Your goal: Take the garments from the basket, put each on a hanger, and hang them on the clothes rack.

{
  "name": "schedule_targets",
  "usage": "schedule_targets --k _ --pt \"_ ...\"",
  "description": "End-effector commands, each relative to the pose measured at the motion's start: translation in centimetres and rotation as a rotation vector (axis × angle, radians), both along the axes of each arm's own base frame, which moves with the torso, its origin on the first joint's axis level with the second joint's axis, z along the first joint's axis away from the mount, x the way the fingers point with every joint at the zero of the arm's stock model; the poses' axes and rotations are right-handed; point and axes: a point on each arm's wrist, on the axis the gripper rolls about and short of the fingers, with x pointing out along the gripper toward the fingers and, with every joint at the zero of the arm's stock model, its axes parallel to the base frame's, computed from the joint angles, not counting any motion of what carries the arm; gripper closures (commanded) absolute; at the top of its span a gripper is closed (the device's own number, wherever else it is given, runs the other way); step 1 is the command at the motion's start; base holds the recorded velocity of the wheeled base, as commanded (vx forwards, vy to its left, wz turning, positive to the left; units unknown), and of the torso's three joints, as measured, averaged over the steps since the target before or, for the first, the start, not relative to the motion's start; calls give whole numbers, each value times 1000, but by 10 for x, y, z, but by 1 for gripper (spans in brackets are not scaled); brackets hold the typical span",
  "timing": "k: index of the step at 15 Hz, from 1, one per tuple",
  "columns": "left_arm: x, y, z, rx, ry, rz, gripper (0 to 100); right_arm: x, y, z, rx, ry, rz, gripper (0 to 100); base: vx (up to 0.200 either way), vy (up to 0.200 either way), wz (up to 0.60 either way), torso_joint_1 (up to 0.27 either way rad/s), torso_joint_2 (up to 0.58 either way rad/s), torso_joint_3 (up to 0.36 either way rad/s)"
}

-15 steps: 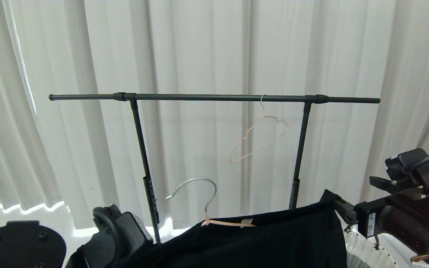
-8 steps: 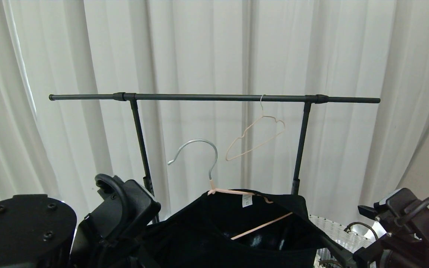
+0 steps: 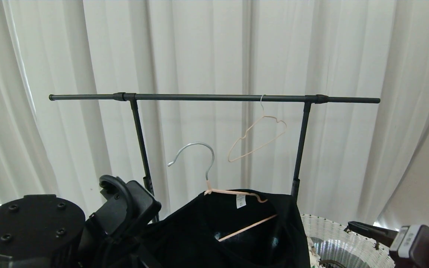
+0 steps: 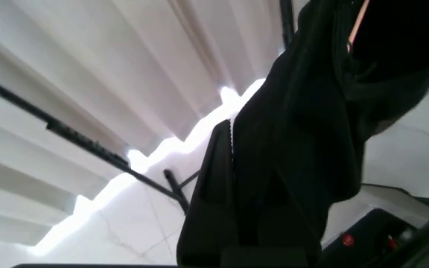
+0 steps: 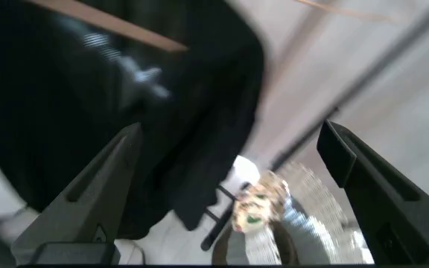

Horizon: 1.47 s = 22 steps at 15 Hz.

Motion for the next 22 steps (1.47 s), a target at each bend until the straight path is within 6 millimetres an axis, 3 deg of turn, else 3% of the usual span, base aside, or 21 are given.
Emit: schedule_targets --k 1,5,8,12,18,22 --pt "5 0 -8 44 8 47 100 -14 1 3 11 -12 105 0 0 0 0 0 0 0" --pt "-8 -9 -9 18 -13 -33 100 -6 0 10 1 -12 81 0 0 0 0 0 0 0" --pt "-20 0 -31 0 5 -182 100 9 2 31 -98 12 256 0 0 0 0 0 0 0" --pt "-28 6 -39 -16 -22 -304 100 36 13 43 -156 -17 365 0 0 0 0 0 0 0" --pt "-27 1 -30 -38 -54 -363 100 49 68 32 -203 57 549 0 0 0 0 0 0 0" --pt "-26 -1 -25 -49 -67 -363 100 55 77 19 -248 118 555 0 0 0 0 0 0 0"
